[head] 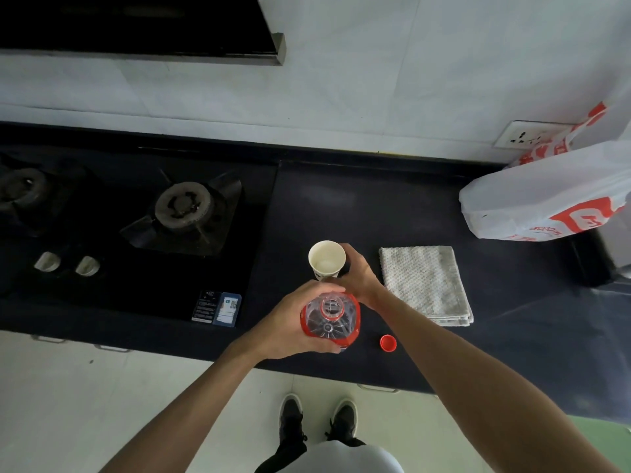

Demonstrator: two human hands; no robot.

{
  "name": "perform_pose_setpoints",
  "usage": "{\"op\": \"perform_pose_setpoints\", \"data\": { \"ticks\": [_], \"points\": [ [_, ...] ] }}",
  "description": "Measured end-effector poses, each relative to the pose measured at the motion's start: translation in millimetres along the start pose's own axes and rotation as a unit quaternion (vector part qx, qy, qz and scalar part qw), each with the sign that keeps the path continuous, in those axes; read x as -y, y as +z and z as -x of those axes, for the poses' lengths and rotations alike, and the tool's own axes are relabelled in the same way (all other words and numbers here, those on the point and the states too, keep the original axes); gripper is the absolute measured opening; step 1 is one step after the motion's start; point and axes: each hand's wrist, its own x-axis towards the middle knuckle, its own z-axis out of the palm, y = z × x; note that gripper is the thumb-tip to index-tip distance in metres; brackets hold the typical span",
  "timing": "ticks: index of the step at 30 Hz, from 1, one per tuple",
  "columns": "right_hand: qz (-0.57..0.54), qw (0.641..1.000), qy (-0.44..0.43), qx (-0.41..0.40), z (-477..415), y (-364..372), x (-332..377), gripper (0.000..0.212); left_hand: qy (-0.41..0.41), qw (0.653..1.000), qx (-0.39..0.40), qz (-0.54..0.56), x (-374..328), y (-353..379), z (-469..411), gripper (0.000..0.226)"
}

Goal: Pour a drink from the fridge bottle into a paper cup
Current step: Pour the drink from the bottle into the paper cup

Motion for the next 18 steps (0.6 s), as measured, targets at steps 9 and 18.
{"op": "perform_pose_setpoints", "data": {
  "ticks": [9, 18],
  "points": [
    [0.019, 0.999, -0.032, -0.021, 6, -35, 13, 0.069, -0.036, 0.999, 0.013, 0.017, 15, -4, 11, 0.107],
    [0.006, 0.998, -0.047, -0.038, 21, -70, 16, 0.069, -0.021, 0.999, -0.023, 0.024, 18, 5, 5, 0.09]
  ]
}}
